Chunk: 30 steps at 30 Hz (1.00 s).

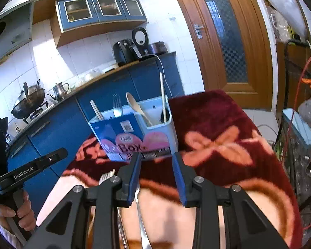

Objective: Organize utensils
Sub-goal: 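Move both open tools back down to the utensils on the blanket, then grasp a wooden chopstick with the left tool while the right tool grasps a silver fork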

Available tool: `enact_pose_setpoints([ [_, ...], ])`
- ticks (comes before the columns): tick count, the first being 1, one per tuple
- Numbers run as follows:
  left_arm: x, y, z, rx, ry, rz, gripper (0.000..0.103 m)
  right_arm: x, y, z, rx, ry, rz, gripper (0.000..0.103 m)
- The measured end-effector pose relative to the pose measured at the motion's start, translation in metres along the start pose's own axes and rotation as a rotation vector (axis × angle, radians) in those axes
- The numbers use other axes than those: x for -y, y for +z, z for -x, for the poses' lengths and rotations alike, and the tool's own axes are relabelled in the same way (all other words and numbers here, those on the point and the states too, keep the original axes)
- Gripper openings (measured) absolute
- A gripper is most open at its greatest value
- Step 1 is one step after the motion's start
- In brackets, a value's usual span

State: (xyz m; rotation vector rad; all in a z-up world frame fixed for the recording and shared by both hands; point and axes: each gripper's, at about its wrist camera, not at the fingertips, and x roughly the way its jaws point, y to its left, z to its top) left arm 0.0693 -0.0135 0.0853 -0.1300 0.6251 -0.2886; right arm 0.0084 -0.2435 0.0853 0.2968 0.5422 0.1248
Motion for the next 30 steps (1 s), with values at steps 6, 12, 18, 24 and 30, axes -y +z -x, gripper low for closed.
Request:
enact_pose_setpoints([
  [6, 0.004, -0.015, -0.008, -0.061, 0.013, -0.010, 0.020, 0.011, -0.017, 0.003, -0.038, -0.005, -0.016, 0.035],
  [12, 0.011, -0.030, -0.023, -0.138, 0.025, -0.031, 0.020, 0.018, -0.027, 0.005, -0.066, -0.005, -0.029, 0.035],
  [18, 0.021, -0.040, -0.040, -0.200, 0.027, -0.054, 0.020, 0.026, -0.035, 0.004, -0.086, -0.008, -0.042, 0.036],
  [24, 0.026, -0.047, -0.059, -0.250, 0.053, -0.076, 0.020, 0.033, -0.040, 0.003, -0.096, -0.009, -0.057, 0.036],
  [30, 0.028, -0.050, -0.071, -0.281, 0.079, -0.102, 0.020, 0.039, -0.043, 0.000, -0.106, -0.006, -0.072, 0.036],
])
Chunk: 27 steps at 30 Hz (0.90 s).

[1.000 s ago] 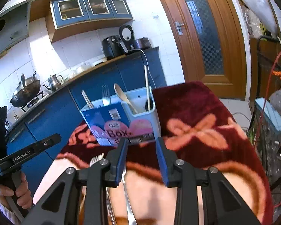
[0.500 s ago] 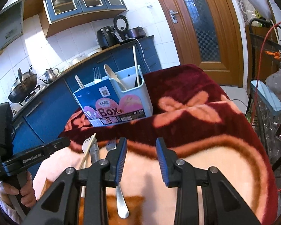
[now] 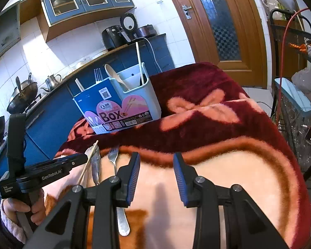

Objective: Organize utensils
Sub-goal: 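Grasp a wooden chopstick with the left tool while the right tool grasps a silver fork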

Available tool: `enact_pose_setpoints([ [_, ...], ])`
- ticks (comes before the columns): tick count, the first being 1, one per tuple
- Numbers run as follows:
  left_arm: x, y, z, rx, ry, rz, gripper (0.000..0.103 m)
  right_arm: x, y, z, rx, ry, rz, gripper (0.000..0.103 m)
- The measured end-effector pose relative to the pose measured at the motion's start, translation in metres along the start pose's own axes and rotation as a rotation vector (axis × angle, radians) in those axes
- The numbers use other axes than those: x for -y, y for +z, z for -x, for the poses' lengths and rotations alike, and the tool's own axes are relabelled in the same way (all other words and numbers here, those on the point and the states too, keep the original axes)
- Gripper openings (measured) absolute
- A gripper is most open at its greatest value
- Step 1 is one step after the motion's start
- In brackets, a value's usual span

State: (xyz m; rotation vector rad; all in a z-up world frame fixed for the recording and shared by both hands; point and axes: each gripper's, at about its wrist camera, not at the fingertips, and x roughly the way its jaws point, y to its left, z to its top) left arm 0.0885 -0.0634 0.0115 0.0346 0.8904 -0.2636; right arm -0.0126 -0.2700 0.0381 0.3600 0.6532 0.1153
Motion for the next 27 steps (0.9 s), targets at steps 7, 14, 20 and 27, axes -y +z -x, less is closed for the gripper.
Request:
enact_pose_setpoints([
  [7, 0.001, -0.001, -0.011, -0.029, 0.016, -0.003, 0.019, 0.002, -0.001, -0.004, -0.009, 0.008, -0.007, 0.036],
  [14, 0.002, -0.002, -0.014, -0.031, 0.003, -0.003, 0.005, 0.003, -0.002, -0.005, -0.009, 0.008, -0.011, 0.036],
  [20, -0.006, -0.002, -0.005, 0.009, -0.029, 0.047, 0.004, 0.002, -0.004, -0.007, -0.016, 0.012, -0.001, 0.036],
  [27, -0.031, -0.004, 0.012, 0.068, -0.042, 0.139, 0.004, -0.013, -0.004, -0.012, -0.043, 0.024, 0.043, 0.036],
])
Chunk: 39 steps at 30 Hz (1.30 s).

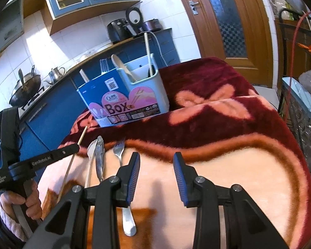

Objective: Organize utensils
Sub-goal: 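Grasp a wooden chopstick with the left tool while the right tool grasps a silver fork, then lift the chopstick with the left tool while the right tool carries the fork to the box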

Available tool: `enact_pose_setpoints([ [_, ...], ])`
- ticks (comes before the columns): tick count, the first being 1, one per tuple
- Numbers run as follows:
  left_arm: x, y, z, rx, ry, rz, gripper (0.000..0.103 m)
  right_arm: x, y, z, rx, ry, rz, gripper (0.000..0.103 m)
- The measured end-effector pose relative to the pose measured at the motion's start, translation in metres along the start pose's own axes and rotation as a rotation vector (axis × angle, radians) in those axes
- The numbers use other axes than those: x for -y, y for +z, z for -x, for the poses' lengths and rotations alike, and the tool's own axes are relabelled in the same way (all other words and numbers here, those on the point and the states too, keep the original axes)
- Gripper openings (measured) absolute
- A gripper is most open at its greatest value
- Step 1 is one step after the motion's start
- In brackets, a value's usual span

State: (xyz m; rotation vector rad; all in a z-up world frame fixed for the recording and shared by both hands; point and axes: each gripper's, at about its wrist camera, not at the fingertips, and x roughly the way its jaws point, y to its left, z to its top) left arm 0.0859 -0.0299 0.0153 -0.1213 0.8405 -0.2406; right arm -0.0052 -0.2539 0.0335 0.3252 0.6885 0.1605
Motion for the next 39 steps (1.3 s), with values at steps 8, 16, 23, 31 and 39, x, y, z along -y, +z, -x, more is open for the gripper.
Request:
enact_pose_setpoints([
  [8, -0.027, -0.004, 0.000, -0.013, 0.018, 0.062, 0.004, -0.021, 0.004, -0.017, -0.073, 0.009, 0.074, 0.036],
  [16, -0.049, -0.011, -0.003, -0.028, 0.003, 0.113, 0.004, -0.042, 0.006, -0.043, -0.173, 0.009, 0.138, 0.036],
  [23, -0.058, -0.011, 0.008, 0.026, -0.044, 0.136, 0.004, -0.061, 0.009, -0.063, -0.245, -0.030, 0.227, 0.036],
  [31, -0.066, -0.008, 0.019, 0.092, -0.098, 0.151, 0.004, -0.074, 0.012, -0.084, -0.323, -0.065, 0.286, 0.037],
  [39, -0.064, -0.005, 0.028, 0.139, -0.140, 0.150, 0.004, -0.072, 0.017, -0.088, -0.322, -0.085, 0.282, 0.016],
])
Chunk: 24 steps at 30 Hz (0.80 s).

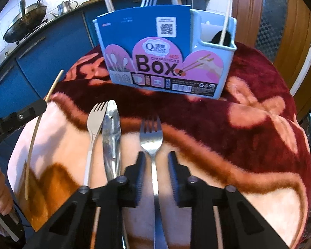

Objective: Organize utensils
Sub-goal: 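Lift the chopstick with the left tool while the right tool carries the fork to the box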

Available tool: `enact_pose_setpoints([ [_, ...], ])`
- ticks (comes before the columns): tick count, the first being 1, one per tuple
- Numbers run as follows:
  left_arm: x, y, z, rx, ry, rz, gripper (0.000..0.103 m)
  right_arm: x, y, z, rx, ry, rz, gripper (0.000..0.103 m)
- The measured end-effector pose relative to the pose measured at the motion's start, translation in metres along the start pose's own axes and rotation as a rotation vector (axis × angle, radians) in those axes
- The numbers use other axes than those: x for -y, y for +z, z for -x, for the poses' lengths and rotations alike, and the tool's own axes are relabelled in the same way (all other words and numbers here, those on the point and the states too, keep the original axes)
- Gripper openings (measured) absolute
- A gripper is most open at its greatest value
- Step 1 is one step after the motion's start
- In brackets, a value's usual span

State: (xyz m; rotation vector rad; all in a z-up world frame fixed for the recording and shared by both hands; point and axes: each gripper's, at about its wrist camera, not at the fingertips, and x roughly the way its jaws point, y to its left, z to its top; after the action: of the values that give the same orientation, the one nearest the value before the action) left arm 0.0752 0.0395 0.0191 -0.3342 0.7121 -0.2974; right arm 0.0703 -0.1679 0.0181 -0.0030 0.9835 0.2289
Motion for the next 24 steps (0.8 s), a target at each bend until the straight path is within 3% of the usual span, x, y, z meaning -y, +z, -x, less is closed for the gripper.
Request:
enact_pose_setpoints([
  [3, 0.003, 0.001, 0.000, 0.002, -0.009, -0.002, 0.004, 0.010, -0.002, 0.002, 0.019, 0.029, -0.042, 0.007],
  [12, 0.008, 0.005, 0.001, -0.003, -0.063, 0.016, 0.004, 0.035, -0.013, 0.029, 0.141, 0.148, -0.170, 0.005],
  [17, 0.012, 0.005, -0.003, -0.033, -0.131, 0.043, 0.004, 0.038, -0.020, 0.052, 0.236, 0.185, -0.178, 0.005],
  [24, 0.022, 0.007, -0.002, -0.008, -0.153, 0.031, 0.004, 0.041, -0.017, 0.075, 0.355, 0.216, -0.178, 0.004],
])
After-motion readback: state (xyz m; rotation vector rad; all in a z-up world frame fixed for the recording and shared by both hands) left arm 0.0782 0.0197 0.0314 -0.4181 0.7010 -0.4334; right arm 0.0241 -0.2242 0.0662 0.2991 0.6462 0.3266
